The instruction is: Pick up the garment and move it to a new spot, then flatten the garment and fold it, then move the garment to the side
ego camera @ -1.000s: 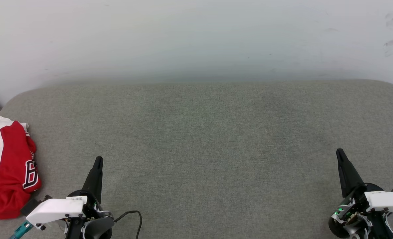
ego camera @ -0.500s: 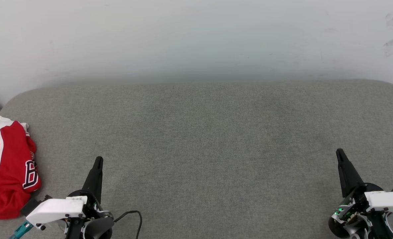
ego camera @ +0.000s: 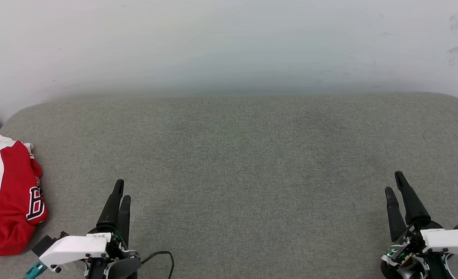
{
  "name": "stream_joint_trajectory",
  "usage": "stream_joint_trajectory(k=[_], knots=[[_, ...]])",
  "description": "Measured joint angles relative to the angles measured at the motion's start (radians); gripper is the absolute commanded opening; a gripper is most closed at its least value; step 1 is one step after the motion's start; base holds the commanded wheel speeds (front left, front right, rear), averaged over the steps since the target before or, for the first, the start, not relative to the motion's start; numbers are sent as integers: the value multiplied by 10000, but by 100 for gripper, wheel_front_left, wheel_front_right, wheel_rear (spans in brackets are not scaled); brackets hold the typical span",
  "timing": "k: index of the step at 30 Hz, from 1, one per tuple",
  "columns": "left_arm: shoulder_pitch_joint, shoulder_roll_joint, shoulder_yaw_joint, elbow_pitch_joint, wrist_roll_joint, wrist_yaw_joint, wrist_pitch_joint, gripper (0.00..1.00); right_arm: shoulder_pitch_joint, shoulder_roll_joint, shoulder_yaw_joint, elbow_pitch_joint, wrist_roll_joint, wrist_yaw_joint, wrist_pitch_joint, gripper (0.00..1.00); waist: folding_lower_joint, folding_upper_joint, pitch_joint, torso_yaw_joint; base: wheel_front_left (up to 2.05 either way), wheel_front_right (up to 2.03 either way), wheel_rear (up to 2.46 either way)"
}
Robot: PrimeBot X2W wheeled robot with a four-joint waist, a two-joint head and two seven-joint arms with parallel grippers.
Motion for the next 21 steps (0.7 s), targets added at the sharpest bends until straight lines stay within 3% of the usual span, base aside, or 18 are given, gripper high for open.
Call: stream_joint_trajectory(k=[12,21], knots=[[-63,4,-472,-587,433,0,-556,100,0,-10,380,-593,-190,0,-548,100,0,0,16,23,0,0,0],[-97,6,-700,-1041,1394,0,-920,100,0,-150,671,-982,-717,0,-951,100,0,0,14,39,0,0,0]])
